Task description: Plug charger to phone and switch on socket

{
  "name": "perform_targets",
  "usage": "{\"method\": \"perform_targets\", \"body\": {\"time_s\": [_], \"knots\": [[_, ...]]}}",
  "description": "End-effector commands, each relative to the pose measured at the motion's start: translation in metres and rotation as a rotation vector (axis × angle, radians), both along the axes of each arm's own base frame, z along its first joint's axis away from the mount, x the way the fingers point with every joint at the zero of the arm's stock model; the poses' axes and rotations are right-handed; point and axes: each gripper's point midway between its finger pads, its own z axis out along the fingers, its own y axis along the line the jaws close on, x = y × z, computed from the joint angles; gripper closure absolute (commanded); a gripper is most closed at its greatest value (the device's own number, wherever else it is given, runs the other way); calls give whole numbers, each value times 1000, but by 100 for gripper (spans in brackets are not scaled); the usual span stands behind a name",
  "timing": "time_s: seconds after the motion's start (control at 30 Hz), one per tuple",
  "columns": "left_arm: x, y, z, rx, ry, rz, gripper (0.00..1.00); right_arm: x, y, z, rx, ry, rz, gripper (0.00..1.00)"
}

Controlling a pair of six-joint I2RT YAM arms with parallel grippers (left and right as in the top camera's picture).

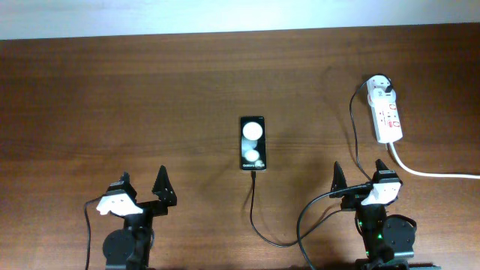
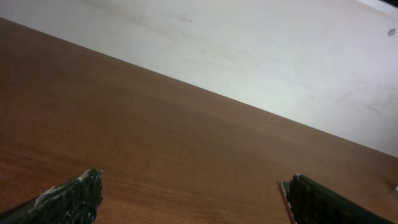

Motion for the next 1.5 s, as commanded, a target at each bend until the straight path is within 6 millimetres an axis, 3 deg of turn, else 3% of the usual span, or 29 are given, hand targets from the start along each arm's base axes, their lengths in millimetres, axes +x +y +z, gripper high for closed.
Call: {"method": "perform_targets", "body": {"time_s": [0.0,0.33,0.4,0.57,1.23,1.47], "knots": [[0,0,-3,5,5,-4,1,0,0,-2,-5,-4,-3,1],[0,0,-2,5,4,-4,1,0,0,-2,-5,-4,-3,1],[0,8,-1,10,-2,44,1,0,0,-2,-5,-4,-3,1],[1,-6,-8,443,22,-76,1,0,0,-2,-5,-4,-3,1],[2,-6,-13,444,45,-81,1,0,0,-2,-5,-4,-3,1],[0,-5,-1,443,-9,-66,1,0,0,-2,-5,-4,-3,1]]}}
